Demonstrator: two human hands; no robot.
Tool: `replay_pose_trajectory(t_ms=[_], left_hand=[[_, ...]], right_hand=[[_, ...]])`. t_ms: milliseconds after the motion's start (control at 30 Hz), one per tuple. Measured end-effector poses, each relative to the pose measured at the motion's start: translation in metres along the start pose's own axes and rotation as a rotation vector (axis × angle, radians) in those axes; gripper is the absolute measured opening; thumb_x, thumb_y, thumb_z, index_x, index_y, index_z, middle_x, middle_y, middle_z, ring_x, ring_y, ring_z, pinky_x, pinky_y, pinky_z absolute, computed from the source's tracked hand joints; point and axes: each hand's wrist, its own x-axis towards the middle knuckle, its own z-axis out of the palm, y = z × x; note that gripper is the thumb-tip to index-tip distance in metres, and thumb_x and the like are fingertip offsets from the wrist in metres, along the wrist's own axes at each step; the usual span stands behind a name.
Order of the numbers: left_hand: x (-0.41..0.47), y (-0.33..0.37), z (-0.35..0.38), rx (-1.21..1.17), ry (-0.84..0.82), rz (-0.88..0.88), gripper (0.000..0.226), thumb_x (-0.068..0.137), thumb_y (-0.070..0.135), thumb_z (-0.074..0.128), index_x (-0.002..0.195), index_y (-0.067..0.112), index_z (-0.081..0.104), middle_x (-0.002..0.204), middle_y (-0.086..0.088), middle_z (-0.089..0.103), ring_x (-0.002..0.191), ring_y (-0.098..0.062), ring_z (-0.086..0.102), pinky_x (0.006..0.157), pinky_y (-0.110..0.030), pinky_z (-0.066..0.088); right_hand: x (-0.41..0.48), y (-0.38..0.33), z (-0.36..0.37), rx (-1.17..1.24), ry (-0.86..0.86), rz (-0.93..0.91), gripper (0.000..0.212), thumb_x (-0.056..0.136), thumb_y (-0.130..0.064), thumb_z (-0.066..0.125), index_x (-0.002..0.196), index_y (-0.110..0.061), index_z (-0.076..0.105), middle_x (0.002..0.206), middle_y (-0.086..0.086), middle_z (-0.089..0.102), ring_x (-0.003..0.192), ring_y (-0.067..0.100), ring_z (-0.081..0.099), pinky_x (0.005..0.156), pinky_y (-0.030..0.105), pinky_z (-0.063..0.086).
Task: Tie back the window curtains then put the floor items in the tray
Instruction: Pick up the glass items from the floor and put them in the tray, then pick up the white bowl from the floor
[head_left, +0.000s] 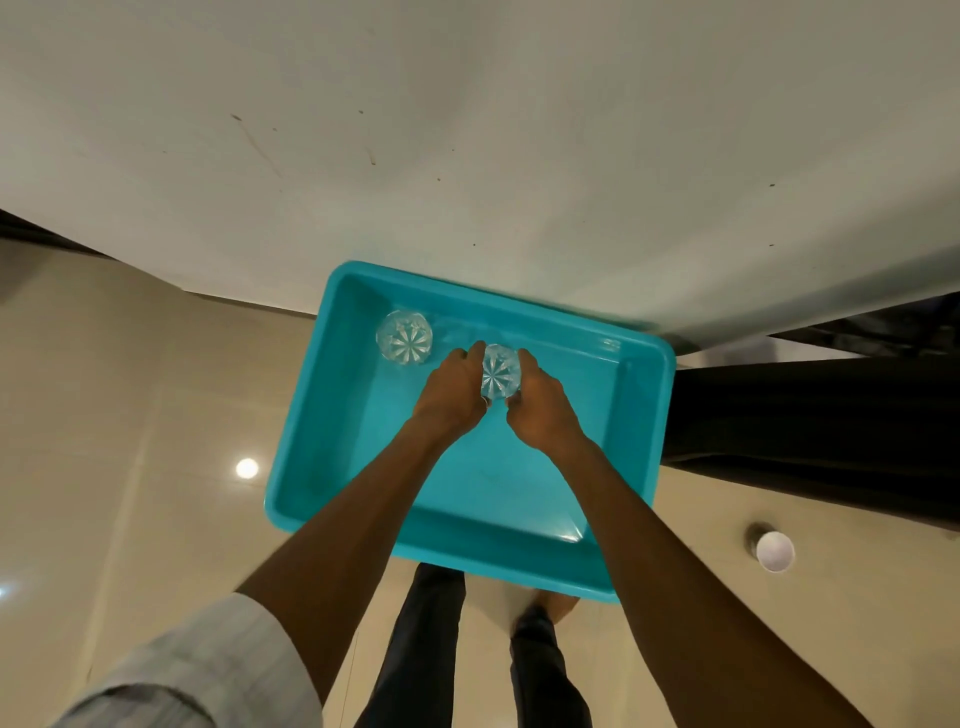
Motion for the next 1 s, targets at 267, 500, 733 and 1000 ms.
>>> replay_pose_trajectory(t_ms=[267,500,733,1000], left_hand=[[-0.034,0.012,-0.012,0.086,0.010,-0.089,0.069,0.090,0.017,0.068,0.146,0.008,0.029,0.125,-0.019,0.056,0.111,-0.039,0.061,0.086,-0.044,0.050],[-0.081,0.049,-0.027,0.130,0.051,-0.071,0.056,0.095,0.033,0.061,0.141,0.010,0.038,0.131,-0.013,0.057,0.114,-0.035,0.061,0.087,-0.044,0.050],[-0.137,0.110,-0.025,0.204,0.090,0.083,0.051,0.098,0.036,0.053,0.143,0.016,0.040,0.134,-0.006,0.059,0.117,-0.028,0.062,0.088,-0.041,0.051],[-0.226,0.225,0.045,0.281,0.024,0.266,0.053,0.097,0.041,0.052,0.144,0.021,0.040,0.138,-0.003,0.057,0.121,-0.025,0.059,0.095,-0.039,0.049]], right_hand=[[-0.039,-0.011,-0.014,0.046,0.010,0.029,0.059,0.087,0.004,0.056,0.143,-0.008,0.039,0.129,0.015,0.059,0.111,0.032,0.063,0.092,0.045,0.051],[-0.095,-0.015,-0.038,0.091,0.078,0.125,0.061,0.095,-0.004,0.057,0.151,-0.010,0.033,0.142,0.013,0.053,0.126,0.029,0.055,0.104,0.037,0.044],[-0.181,0.003,-0.069,0.230,0.167,0.196,0.051,0.101,-0.015,0.055,0.149,-0.009,0.038,0.147,0.009,0.049,0.134,0.027,0.048,0.114,0.038,0.040],[-0.309,0.073,-0.108,0.429,0.483,0.223,0.019,0.098,-0.018,0.060,0.117,-0.012,0.060,0.108,0.001,0.069,0.098,0.020,0.066,0.076,0.017,0.044]])
